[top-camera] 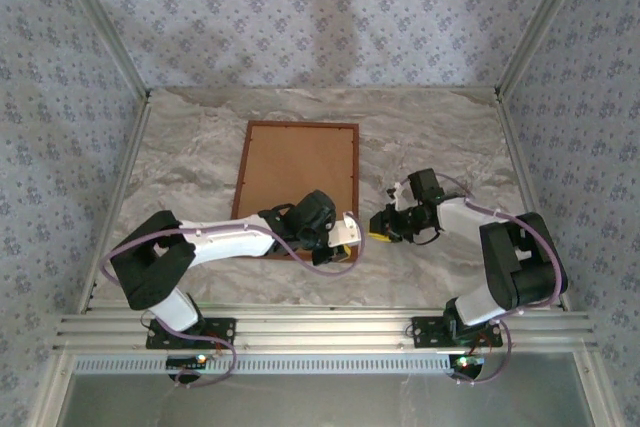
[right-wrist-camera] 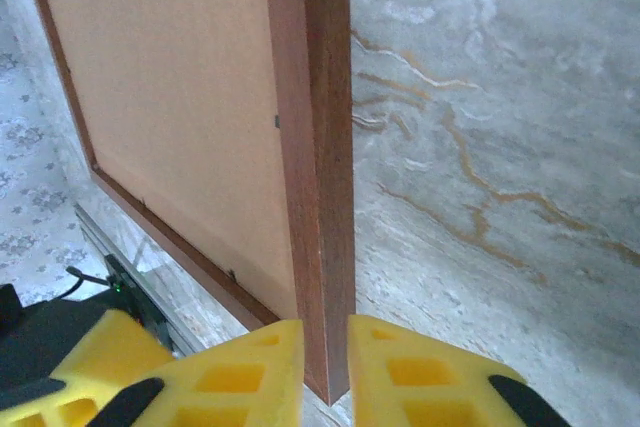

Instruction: Put the photo into the frame

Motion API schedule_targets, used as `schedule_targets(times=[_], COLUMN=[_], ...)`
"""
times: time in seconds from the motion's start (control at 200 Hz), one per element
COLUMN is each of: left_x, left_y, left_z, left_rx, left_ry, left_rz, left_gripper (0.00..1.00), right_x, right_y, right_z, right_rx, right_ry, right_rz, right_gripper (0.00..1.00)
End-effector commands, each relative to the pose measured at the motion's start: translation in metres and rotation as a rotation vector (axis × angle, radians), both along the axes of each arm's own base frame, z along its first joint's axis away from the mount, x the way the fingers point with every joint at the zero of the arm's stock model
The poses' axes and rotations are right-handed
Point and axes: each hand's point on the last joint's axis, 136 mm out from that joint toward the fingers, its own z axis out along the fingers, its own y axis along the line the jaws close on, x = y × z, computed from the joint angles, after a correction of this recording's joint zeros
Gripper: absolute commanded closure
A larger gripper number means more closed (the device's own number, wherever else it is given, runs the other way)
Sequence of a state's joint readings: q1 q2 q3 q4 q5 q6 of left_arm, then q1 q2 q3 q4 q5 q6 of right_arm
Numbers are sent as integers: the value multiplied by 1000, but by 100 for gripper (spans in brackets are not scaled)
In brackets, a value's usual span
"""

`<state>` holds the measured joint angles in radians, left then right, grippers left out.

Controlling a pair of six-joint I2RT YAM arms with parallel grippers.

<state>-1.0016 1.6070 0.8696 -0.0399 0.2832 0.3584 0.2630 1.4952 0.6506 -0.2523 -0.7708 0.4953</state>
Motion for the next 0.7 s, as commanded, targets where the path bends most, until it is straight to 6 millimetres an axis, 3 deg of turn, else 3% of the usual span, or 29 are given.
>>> schedule_targets(times=[0.0, 0.115, 0.27, 0.695], left_x=[2, 1, -4, -9], left_y=[8, 22, 45, 45], left_z=[5, 3, -18, -48], left_rx=[28, 63, 193, 263], left_ry=[-47, -89, -97, -8], left_rz=[6, -2, -24, -92], left_gripper=[66, 54, 41, 40], right_x=[1, 1, 3, 11], right_y=[3, -3, 0, 7], right_z=[0, -5, -5, -9], right_rx=[26, -41, -95, -110], right_ry=[27, 13, -19, -10], right_rz=[-12, -5, 23, 40], right_gripper=[82, 79, 75, 58])
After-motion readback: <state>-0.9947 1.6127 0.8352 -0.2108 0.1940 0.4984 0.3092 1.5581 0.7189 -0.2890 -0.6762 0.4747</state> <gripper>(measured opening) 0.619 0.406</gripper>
